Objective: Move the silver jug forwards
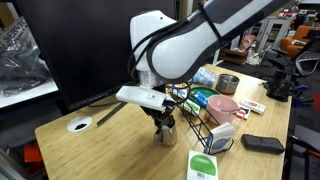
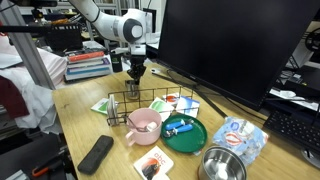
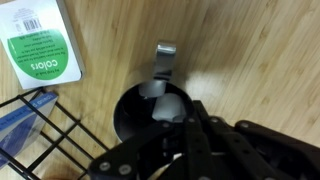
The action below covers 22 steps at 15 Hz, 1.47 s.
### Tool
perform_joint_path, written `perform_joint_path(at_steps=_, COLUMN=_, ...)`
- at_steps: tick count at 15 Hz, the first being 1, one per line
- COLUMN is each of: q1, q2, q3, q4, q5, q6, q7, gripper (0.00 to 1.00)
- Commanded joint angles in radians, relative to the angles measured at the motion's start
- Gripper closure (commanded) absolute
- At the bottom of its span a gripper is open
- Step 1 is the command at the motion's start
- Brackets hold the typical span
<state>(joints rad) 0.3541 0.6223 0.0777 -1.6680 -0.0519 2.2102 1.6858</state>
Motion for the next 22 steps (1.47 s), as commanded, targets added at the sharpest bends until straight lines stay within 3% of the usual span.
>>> perform_joint_path(at_steps=1, q1=0.009, q2=-0.06, q3=0.004, q4=-0.048, q5=-0.011, q6=0.002, q7=-0.051, gripper=0.99)
perform_joint_path(at_steps=7, q1=-0.01, q2=-0.225, q3=0.078, q4=-0.172, q5=0.032, q6=0.036, q7=-0.278, gripper=0.99)
perform_joint_path(at_steps=13, q1=-0.02, q2=-0.399, q3=0.14, q4=-0.376, q5=0.101, q6=0.051, q7=-0.562, gripper=0.99)
perform_joint_path(at_steps=19, q1=-0.044, q2=-0.525, q3=0.151, q4=-0.567, q5=0.22, q6=0.143, q7=-0.842, gripper=0.99)
perform_joint_path(at_steps=21, q1=-0.059, q2=-0.556, q3=0.135, q4=-0.603, q5=0.234, q6=0.143, q7=-0.885, gripper=0.99)
perform_joint_path(at_steps=22, q1=-0.045, q2=-0.509, q3=0.138, q4=-0.552, q5=0.196, q6=0.11, q7=-0.824, gripper=0.99)
